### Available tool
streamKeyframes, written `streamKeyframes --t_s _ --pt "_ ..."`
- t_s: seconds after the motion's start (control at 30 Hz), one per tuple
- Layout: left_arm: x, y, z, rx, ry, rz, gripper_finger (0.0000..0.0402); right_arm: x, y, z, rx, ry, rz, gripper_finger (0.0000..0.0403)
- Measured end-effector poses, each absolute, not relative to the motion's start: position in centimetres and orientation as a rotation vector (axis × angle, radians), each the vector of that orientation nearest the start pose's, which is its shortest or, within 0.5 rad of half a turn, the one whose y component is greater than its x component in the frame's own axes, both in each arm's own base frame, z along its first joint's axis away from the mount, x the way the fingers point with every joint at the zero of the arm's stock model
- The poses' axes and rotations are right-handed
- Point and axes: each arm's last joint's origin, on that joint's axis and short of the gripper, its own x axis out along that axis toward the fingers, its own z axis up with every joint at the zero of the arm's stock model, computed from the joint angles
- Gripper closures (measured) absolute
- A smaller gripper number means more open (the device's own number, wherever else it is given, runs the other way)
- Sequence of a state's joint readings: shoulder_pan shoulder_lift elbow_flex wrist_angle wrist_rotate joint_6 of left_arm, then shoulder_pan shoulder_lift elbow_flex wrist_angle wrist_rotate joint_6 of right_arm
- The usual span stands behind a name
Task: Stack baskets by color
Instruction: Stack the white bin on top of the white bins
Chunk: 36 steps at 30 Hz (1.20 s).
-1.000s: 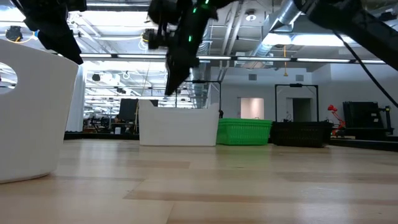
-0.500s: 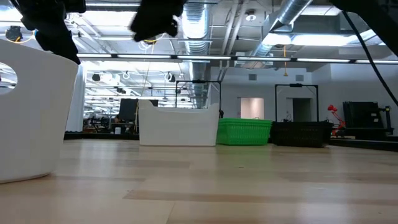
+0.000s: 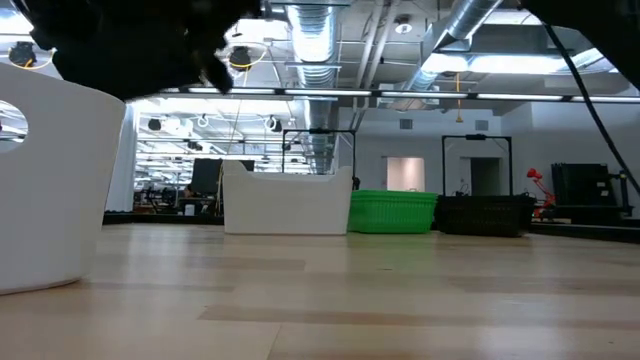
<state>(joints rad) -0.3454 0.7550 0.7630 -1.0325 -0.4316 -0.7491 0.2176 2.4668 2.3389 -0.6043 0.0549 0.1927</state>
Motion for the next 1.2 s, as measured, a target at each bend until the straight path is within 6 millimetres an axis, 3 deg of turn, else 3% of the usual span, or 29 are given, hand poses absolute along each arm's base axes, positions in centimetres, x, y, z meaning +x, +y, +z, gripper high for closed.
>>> streamKeyframes --t_s 0.23,0.73,0.93,1.07,1.2 --pt "11.8 -2.9 26.6 -0.303 0.843 0.438 0.0148 54.8 12.3 19.5 0.184 0.761 0.049 0.0243" --pt "11.7 -2.9 26.6 -0.311 0.840 0.443 0.0148 54.8 14.7 16.1 0.243 0.808 0.051 0.0244" --pt "11.7 -2.9 26.6 -0.308 0.837 0.447 0.0148 54.7 14.6 15.2 0.255 0.844 0.036 0.0250" --pt "11.7 -2.9 26.6 -0.308 0.837 0.447 0.0148 54.7 14.0 14.9 0.303 0.879 -0.009 0.0286" --pt "11.7 -2.9 26.6 -0.308 0.838 0.447 0.0148 54.5 13.1 14.6 0.394 0.926 -0.084 0.0367"
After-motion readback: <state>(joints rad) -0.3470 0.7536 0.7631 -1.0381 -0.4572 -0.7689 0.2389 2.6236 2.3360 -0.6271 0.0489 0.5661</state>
